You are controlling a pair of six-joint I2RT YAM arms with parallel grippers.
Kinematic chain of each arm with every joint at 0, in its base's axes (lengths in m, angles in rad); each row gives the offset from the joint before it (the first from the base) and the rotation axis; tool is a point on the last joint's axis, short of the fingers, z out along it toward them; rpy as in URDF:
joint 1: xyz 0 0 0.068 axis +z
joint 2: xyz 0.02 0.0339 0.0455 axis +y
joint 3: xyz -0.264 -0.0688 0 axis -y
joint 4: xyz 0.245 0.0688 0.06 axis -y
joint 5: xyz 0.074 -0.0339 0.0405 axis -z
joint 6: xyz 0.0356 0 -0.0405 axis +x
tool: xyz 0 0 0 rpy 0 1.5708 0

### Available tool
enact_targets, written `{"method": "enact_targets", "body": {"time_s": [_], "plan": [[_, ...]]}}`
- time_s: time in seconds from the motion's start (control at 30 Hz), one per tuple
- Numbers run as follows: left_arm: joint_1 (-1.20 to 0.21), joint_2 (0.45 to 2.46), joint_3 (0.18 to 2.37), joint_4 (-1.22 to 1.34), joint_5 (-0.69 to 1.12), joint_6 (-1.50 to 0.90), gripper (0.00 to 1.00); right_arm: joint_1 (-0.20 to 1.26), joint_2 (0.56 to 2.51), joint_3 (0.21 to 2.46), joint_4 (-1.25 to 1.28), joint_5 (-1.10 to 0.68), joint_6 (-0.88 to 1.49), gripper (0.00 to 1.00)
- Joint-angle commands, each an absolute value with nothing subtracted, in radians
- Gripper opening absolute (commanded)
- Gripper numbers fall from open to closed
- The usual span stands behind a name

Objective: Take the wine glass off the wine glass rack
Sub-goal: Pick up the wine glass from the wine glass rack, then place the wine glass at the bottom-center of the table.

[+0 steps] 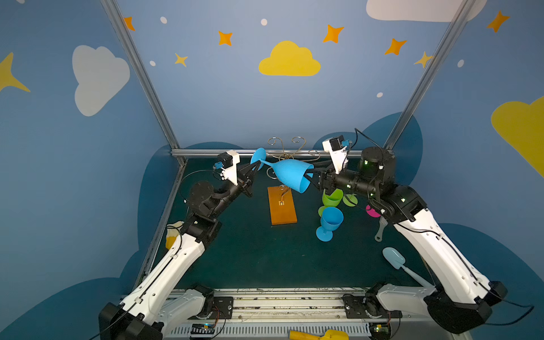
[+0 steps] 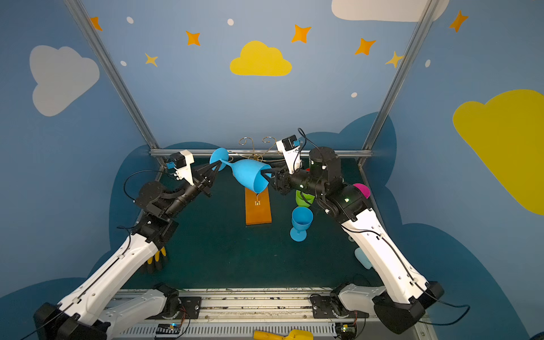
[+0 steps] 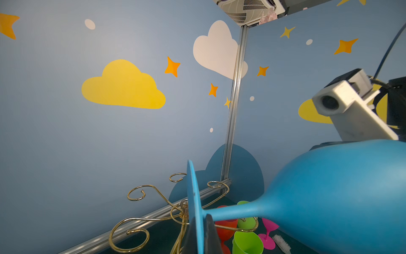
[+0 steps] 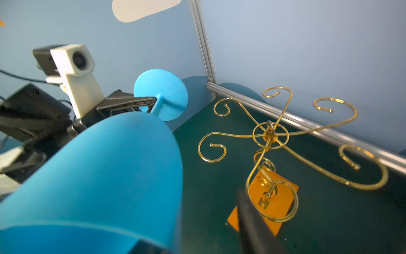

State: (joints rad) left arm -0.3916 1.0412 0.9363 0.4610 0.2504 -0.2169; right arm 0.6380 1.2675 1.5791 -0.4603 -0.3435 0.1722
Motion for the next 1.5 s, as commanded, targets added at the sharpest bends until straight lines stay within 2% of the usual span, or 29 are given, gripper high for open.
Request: {"method": "enact_targets", "body": {"time_s": [0.0, 0.13, 0.27, 0.37, 0.5, 0.7, 0.77, 0.93, 1.13, 1.47], "plan": [[-0.391, 1.026, 0.925, 0.494, 0.284, -0.249, 0.03, 0.642, 1.277, 1.605, -0.439, -0.358, 0.179, 0.21], [-0.392, 1.023, 0.913, 0.494, 0.281, -0.250, 0.03, 0.650, 1.270, 1.602, -0.442, -0.367, 0.183, 0.01], [-0.390, 1.020, 0.910, 0.490, 0.276, -0.240, 0.03, 0.653, 1.252, 1.590, -0.440, -0.366, 0.196, 0.00], [-0.390, 1.012, 0.905, 0.483, 0.261, -0.223, 0.11, 0.654, 1.235, 1.572, -0.425, -0.362, 0.221, 0.00], [-0.387, 0.993, 0.894, 0.471, 0.205, -0.200, 0.47, 0.655, 1.209, 1.562, -0.419, -0.348, 0.239, 0.00], [-0.362, 0.941, 0.870, 0.451, 0.150, -0.165, 0.83, 0.655, 1.176, 1.585, -0.460, -0.305, 0.205, 0.00], [-0.335, 0.906, 0.847, 0.446, 0.117, -0.163, 0.99, 0.656, 1.180, 1.623, -0.526, -0.292, 0.177, 0.00], [-0.222, 0.829, 0.743, 0.514, 0.062, -0.223, 0.99, 0.672, 1.166, 1.674, -0.680, -0.255, 0.109, 0.00], [-0.061, 0.799, 0.669, 0.545, 0.031, -0.322, 0.99, 0.785, 1.178, 1.720, -0.898, -0.124, 0.022, 0.00], [0.001, 0.818, 0.629, 0.566, 0.012, -0.322, 0.99, 0.969, 1.171, 1.573, -1.113, 0.100, 0.060, 0.00]]}}
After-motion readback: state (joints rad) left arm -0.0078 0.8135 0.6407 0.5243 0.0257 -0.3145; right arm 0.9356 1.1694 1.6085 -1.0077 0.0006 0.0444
